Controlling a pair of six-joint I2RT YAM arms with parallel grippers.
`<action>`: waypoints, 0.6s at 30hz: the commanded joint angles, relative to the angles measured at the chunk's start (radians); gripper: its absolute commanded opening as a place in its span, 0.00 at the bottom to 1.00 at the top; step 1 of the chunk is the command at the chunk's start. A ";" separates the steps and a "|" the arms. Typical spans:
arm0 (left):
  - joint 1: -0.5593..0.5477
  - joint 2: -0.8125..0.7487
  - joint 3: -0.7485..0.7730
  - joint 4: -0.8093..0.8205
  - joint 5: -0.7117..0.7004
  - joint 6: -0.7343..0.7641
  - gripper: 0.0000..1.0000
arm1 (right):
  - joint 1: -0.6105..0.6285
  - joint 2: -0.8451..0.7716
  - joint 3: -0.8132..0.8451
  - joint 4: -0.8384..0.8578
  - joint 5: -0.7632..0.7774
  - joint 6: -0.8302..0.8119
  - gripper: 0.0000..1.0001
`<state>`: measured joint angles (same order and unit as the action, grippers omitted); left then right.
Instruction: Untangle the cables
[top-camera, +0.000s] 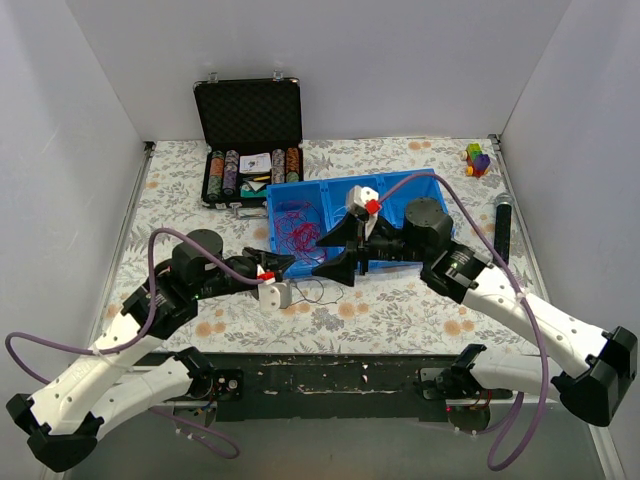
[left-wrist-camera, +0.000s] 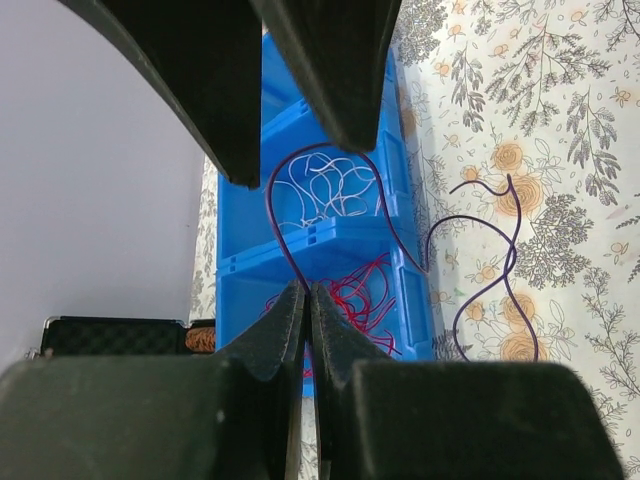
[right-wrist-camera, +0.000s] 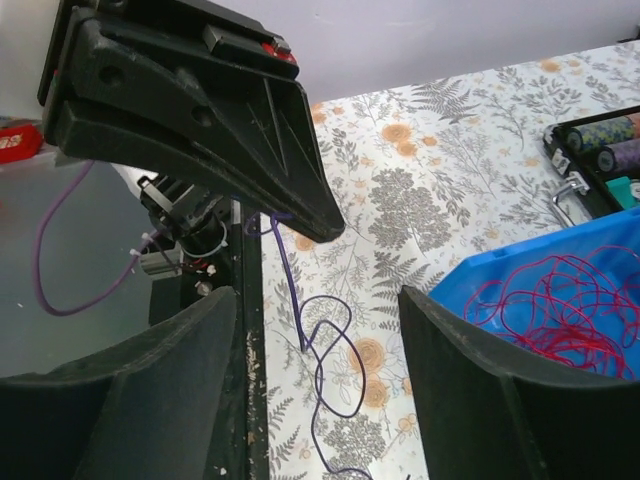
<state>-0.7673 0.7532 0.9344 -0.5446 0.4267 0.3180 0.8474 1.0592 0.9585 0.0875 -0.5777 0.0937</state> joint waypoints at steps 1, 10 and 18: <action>0.005 -0.012 0.043 0.017 0.015 0.007 0.00 | 0.030 0.051 0.101 0.055 -0.037 -0.003 0.69; 0.005 -0.014 0.082 0.057 0.040 0.000 0.00 | 0.048 0.091 0.177 -0.064 0.064 -0.018 0.01; 0.005 0.012 0.162 0.246 -0.066 -0.181 0.73 | 0.042 0.051 0.284 -0.224 0.601 -0.127 0.01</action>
<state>-0.7673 0.7551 1.0271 -0.4561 0.4248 0.2825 0.8936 1.1526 1.1667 -0.0612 -0.3565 0.0456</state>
